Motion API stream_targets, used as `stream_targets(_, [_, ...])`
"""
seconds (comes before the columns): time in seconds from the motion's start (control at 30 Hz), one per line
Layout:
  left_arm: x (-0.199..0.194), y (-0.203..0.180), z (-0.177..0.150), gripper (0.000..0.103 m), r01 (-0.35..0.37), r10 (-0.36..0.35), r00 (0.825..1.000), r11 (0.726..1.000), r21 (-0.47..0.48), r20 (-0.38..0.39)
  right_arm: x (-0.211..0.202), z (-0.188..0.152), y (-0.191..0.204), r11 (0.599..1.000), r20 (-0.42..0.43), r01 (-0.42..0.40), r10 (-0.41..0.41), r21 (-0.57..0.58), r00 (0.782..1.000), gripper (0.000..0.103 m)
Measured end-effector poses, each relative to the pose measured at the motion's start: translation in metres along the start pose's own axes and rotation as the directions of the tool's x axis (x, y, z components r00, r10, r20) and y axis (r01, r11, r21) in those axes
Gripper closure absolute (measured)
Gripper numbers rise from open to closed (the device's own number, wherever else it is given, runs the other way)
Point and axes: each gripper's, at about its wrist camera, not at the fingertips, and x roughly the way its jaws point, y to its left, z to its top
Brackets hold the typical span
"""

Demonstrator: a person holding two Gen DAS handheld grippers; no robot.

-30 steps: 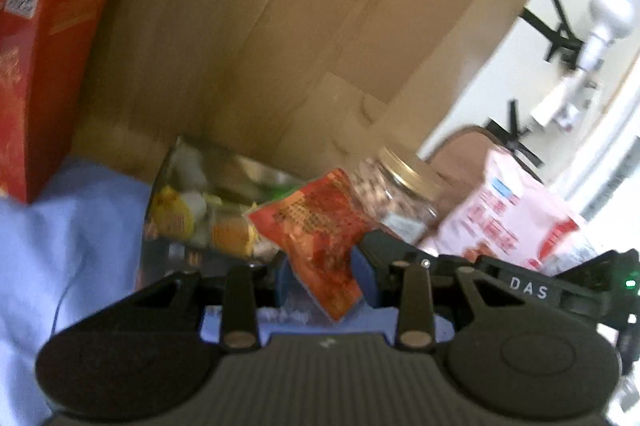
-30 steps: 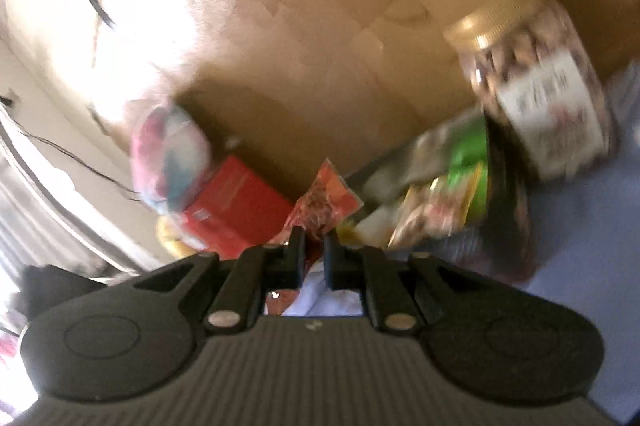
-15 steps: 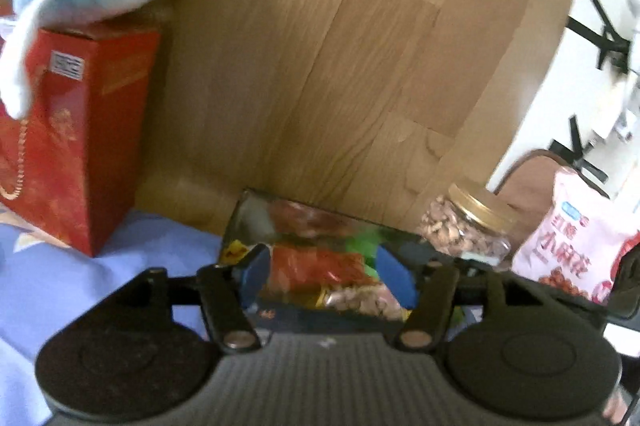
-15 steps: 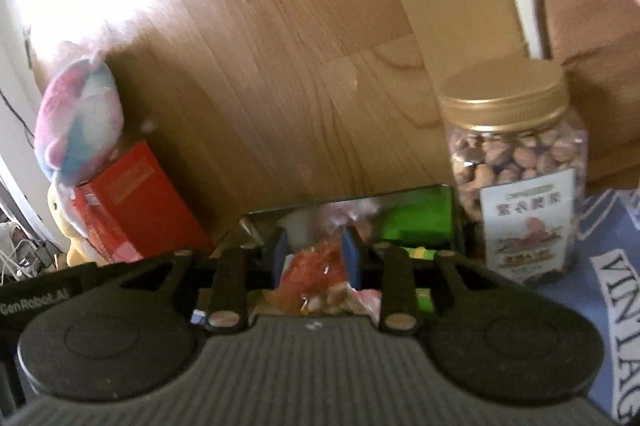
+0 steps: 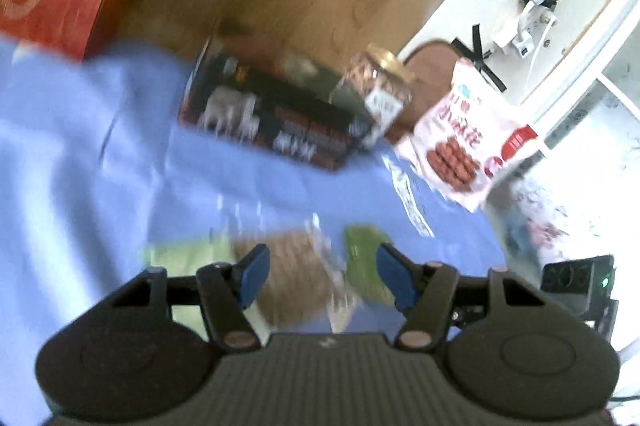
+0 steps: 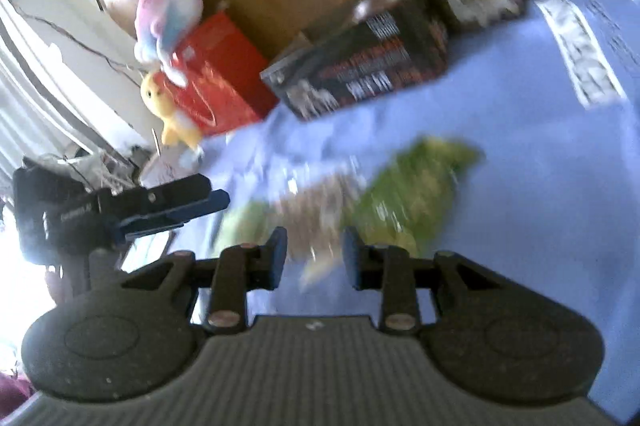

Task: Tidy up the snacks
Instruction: 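Move the left gripper to the clear seed bag and grasp it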

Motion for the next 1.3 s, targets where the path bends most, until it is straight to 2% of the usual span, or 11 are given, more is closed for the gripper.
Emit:
stream_targets(0.13, [0.002,0.002,-0.015,0.043,0.003,-0.003,1.000,1.000,0.001,-0.031,-0.001,-0.014,0.000,0.997,-0.007,0.067,-0.067,-0.026,0.998,0.069])
stream_targets(0.2, [0.004,0.001,-0.021,0.043,-0.043,0.044,0.999,0.999,0.028,-0.030,0.005,-0.010,-0.006,0.997,-0.010,0.083,-0.083,0.002,0.997,0.069])
stream_targets(0.3, [0.002,0.001,-0.023,0.046,-0.088,0.089,0.996,0.994,0.060,-0.013,0.015,-0.006,-0.009,0.998,-0.009,0.039,-0.038,0.048,0.999,0.070])
stream_targets(0.4, [-0.004,0.001,-0.022,0.045,-0.227,0.224,0.974,0.970,0.091,0.041,0.025,-0.003,-0.005,0.997,0.022,0.046,-0.048,0.065,0.999,0.070])
stream_targets(0.47, [-0.006,0.005,-0.021,0.043,-0.276,0.272,0.961,0.957,0.086,0.052,0.028,0.000,-0.008,0.995,0.063,0.056,-0.061,0.087,0.996,0.070])
stream_targets(0.63, [-0.014,0.018,-0.017,0.041,-0.219,0.217,0.975,0.975,0.027,0.045,0.028,0.006,-0.017,0.989,0.143,0.086,-0.103,0.117,0.984,0.069])
stream_targets(0.8, [-0.027,0.016,-0.015,0.041,-0.113,0.113,0.990,0.994,0.004,0.084,0.032,0.010,-0.016,0.997,0.057,0.047,-0.050,0.053,0.997,0.069])
stream_targets(0.97, [-0.022,-0.002,-0.011,0.041,0.021,-0.024,0.998,0.999,0.040,0.061,0.044,0.030,-0.006,0.993,0.043,0.102,-0.100,-0.065,0.994,0.066])
stream_targets(1.0, [-0.015,-0.006,-0.013,0.041,0.025,-0.027,0.999,0.998,0.051,0.041,0.048,0.038,-0.005,0.991,0.047,0.104,-0.100,-0.082,0.994,0.061])
stream_targets(1.17, [0.019,-0.008,-0.025,0.043,-0.017,0.021,0.998,0.998,0.053,-0.065,0.075,0.060,-0.015,0.995,-0.022,0.055,-0.057,-0.087,0.998,0.061])
stream_targets(1.3, [0.010,-0.001,-0.024,0.045,-0.104,0.107,0.994,0.992,0.065,-0.035,0.072,0.051,-0.007,0.994,-0.106,-0.047,0.036,-0.103,0.994,0.061])
